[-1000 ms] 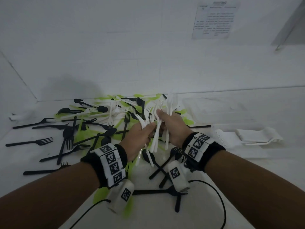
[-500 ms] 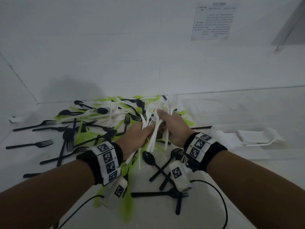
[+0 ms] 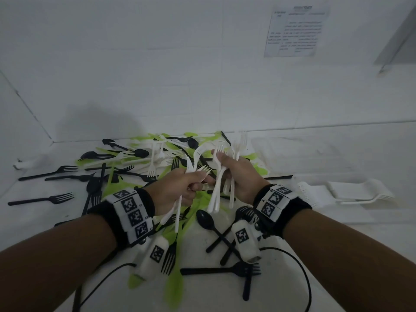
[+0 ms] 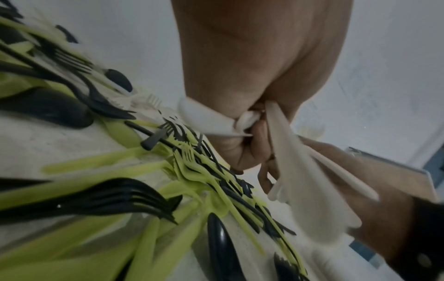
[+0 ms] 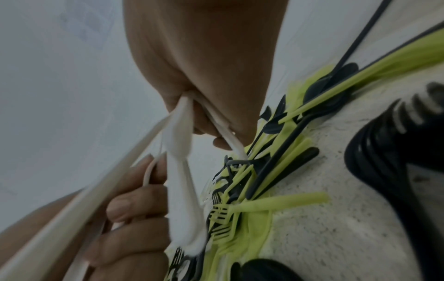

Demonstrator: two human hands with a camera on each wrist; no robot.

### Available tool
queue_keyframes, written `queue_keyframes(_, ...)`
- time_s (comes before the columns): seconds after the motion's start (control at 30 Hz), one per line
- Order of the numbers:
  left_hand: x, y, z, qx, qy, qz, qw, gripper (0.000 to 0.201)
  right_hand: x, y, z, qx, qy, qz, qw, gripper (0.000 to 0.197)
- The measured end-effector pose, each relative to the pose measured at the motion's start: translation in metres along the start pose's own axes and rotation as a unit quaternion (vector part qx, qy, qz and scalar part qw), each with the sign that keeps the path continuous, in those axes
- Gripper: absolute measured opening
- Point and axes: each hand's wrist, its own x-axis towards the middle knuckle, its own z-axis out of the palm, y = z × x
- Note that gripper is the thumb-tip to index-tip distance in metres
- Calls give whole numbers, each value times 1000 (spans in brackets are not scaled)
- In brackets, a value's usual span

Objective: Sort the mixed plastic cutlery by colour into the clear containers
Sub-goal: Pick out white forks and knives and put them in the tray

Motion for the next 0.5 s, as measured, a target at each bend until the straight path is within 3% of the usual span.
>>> queue_keyframes(0.13, 0, 5, 2, -5, -52, -38, 998, 25, -4, -6, 6, -26, -48, -8, 998, 28)
queue_keyframes(0.3, 2, 9, 0, 75, -58, -18, 995, 24, 1, -6, 9, -51, -44, -23, 997, 26)
queue_keyframes(0.43, 1, -4, -12, 160, -25, -11, 987, 16, 22, -13, -9, 39, 96, -51, 993, 26)
queue_keyframes(0.5, -4, -8, -17, 160, -11, -25, 987, 13, 33, -17, -24, 31, 159, -65, 985, 23)
